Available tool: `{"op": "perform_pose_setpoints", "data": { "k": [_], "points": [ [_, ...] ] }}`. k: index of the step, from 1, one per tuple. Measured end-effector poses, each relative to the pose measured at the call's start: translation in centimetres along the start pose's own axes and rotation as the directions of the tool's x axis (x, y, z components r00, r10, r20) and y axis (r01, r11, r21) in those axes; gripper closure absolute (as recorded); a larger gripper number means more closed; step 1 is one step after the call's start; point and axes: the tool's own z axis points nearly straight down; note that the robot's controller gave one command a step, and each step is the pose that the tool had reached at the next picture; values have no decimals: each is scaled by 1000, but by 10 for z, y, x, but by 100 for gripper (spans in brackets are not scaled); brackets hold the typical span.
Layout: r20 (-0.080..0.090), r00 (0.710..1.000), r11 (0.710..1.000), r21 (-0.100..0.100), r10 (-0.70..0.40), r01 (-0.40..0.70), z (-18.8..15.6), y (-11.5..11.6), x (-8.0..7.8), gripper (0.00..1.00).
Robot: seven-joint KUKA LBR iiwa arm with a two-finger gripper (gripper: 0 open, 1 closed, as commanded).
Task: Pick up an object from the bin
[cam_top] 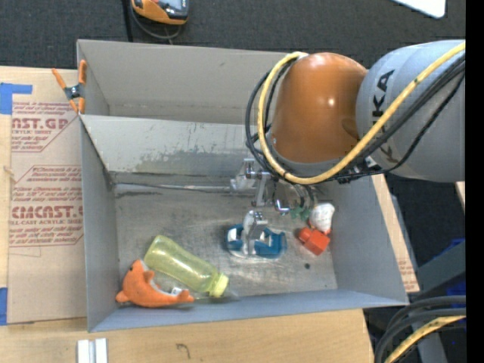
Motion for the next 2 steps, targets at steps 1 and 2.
{"op": "perform_pose_setpoints", "data": {
  "k": [1, 2],
  "points": [
    [2, 989, 989, -1, -150, 150, 157, -3, -33, 100],
    [3, 989, 989, -1, -150, 150, 157, -3, -33, 100]
  ]
}}
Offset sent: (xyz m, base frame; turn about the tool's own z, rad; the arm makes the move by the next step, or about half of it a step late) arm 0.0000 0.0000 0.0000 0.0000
